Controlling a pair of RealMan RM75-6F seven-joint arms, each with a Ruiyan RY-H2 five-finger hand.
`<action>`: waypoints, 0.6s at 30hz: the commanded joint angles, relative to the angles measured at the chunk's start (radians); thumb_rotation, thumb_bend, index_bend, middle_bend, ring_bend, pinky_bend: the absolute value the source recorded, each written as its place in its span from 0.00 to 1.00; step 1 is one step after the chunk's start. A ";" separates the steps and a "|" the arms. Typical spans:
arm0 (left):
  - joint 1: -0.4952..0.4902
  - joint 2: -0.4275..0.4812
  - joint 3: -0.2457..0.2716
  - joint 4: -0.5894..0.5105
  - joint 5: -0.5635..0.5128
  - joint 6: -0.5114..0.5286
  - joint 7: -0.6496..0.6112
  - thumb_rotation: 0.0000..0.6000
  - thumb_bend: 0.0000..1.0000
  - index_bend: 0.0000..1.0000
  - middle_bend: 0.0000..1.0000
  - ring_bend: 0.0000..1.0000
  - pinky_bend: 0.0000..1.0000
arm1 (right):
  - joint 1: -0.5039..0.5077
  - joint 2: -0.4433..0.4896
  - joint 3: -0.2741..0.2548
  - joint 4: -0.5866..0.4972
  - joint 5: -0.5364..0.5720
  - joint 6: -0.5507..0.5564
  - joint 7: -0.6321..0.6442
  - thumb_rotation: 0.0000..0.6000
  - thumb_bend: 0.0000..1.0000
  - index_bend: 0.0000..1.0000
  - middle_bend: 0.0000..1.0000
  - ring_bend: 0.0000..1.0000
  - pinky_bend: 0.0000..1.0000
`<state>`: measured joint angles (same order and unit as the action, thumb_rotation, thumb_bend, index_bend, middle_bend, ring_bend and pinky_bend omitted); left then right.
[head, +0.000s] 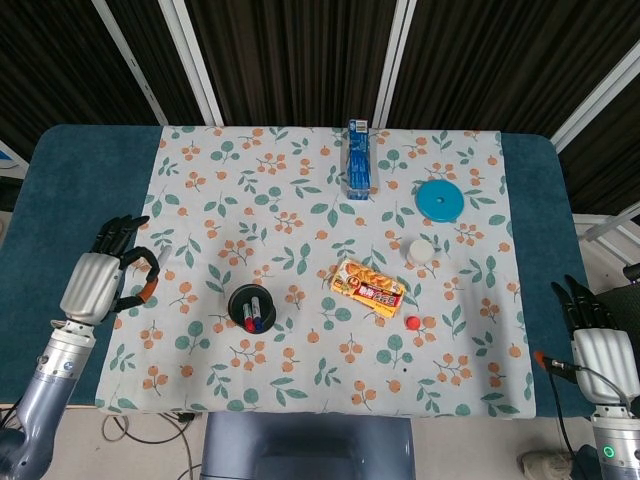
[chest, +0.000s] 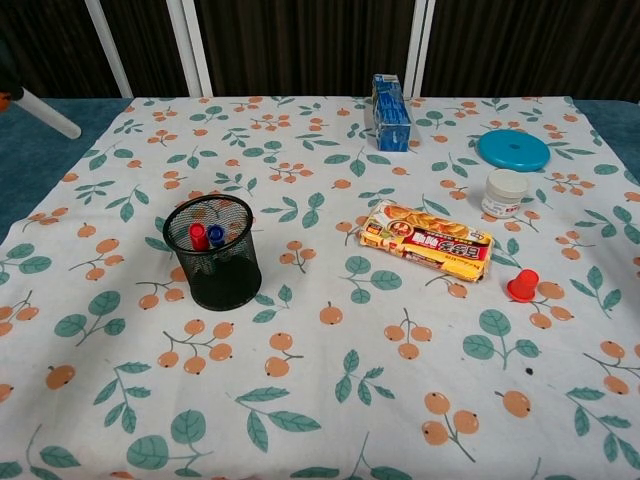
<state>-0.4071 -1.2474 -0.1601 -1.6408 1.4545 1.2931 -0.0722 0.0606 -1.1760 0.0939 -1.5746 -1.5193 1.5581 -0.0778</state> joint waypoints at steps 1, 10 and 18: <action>-0.024 -0.079 0.024 0.130 0.025 -0.038 -0.142 1.00 0.38 0.56 0.09 0.00 0.00 | -0.001 0.001 0.000 -0.001 0.002 0.000 0.002 1.00 0.10 0.10 0.02 0.10 0.20; -0.080 -0.211 0.058 0.361 0.085 -0.086 -0.291 1.00 0.38 0.55 0.09 0.00 0.00 | -0.001 0.002 0.002 -0.001 0.004 0.000 0.006 1.00 0.10 0.10 0.02 0.10 0.20; -0.136 -0.277 0.070 0.458 0.120 -0.115 -0.325 1.00 0.38 0.54 0.09 0.00 0.00 | -0.001 0.003 0.003 -0.002 0.007 -0.002 0.006 1.00 0.10 0.10 0.02 0.10 0.20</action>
<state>-0.5367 -1.5169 -0.0950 -1.1899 1.5697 1.1825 -0.3907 0.0599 -1.1732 0.0966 -1.5769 -1.5119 1.5559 -0.0721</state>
